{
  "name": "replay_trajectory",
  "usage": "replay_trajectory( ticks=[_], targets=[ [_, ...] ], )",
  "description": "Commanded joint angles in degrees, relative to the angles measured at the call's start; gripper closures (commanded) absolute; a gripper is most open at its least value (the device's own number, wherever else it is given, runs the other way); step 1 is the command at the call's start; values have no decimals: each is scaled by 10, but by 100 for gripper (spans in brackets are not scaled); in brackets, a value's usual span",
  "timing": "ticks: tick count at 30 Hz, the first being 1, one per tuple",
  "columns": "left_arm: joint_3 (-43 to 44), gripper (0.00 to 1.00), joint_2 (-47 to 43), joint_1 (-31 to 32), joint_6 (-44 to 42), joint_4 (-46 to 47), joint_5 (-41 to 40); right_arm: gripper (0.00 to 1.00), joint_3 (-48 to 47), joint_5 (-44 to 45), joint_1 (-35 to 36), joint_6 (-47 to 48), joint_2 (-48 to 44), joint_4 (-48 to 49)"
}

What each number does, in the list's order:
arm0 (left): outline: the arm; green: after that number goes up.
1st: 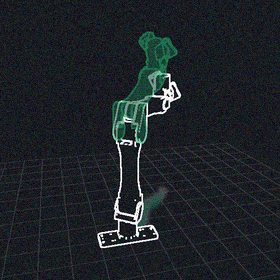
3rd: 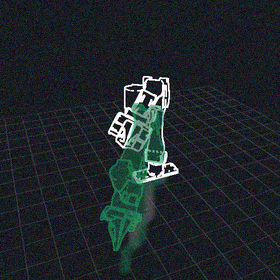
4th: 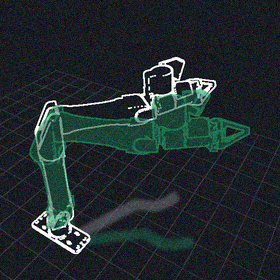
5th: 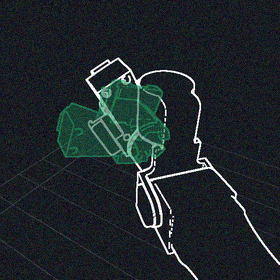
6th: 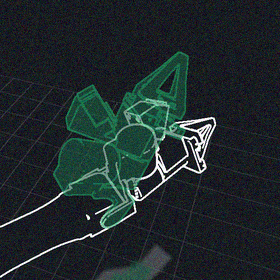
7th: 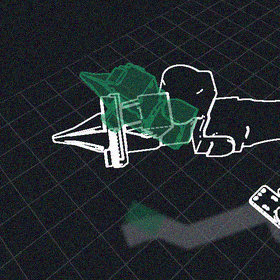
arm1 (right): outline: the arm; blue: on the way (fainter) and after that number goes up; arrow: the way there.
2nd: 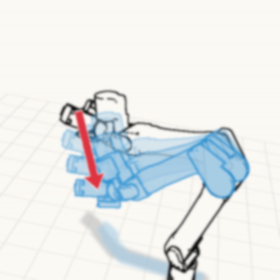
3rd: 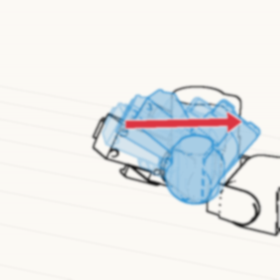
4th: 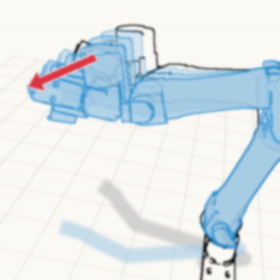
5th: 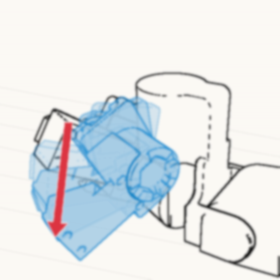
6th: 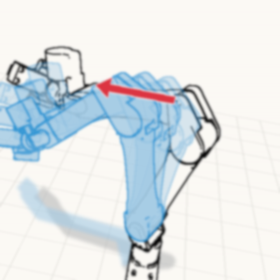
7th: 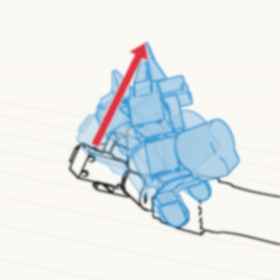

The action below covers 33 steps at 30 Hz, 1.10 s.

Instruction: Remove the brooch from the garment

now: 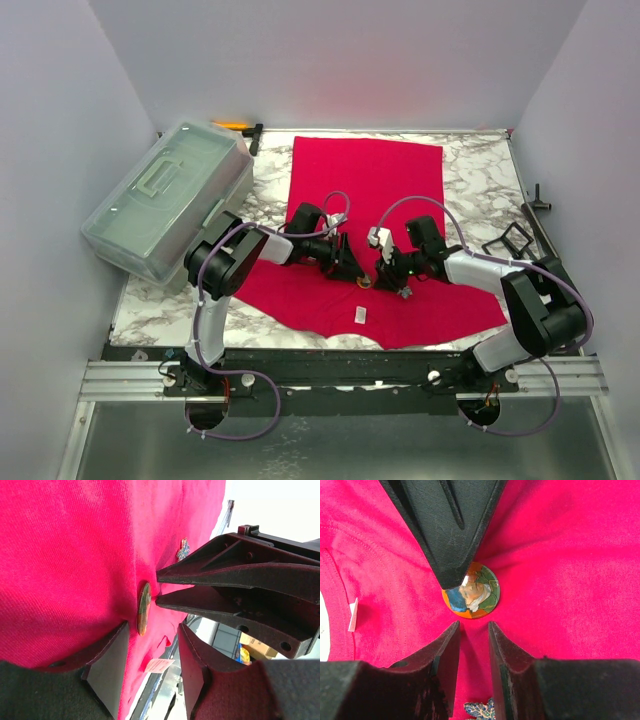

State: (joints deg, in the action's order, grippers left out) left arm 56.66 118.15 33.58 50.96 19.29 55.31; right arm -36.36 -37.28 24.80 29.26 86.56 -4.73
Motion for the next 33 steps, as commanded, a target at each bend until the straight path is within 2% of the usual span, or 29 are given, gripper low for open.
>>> replay_trajectory(
  ticks=[1, 5, 11, 15, 23, 33],
  targets=[
    [-20, 53, -6, -2, -3, 9, -13, 67, -3, 13, 5, 14, 9, -2],
    [-17, 61, -7, -3, 0, 17, -9, 62, 5, -4, 5, 19, -14, -1],
    [-22, 63, -8, -3, 19, 39, -3, 40, 28, -17, 5, 21, -71, 26],
    [-23, 65, -9, -3, 27, 48, 2, 31, 30, 16, 22, 9, -75, 42],
    [-27, 69, -6, -3, 55, 82, 13, 27, 30, 125, 85, 1, -50, 98],
    [-30, 69, 2, -3, 74, 103, 19, 28, 16, 171, 104, -8, -13, 106]
  ],
)
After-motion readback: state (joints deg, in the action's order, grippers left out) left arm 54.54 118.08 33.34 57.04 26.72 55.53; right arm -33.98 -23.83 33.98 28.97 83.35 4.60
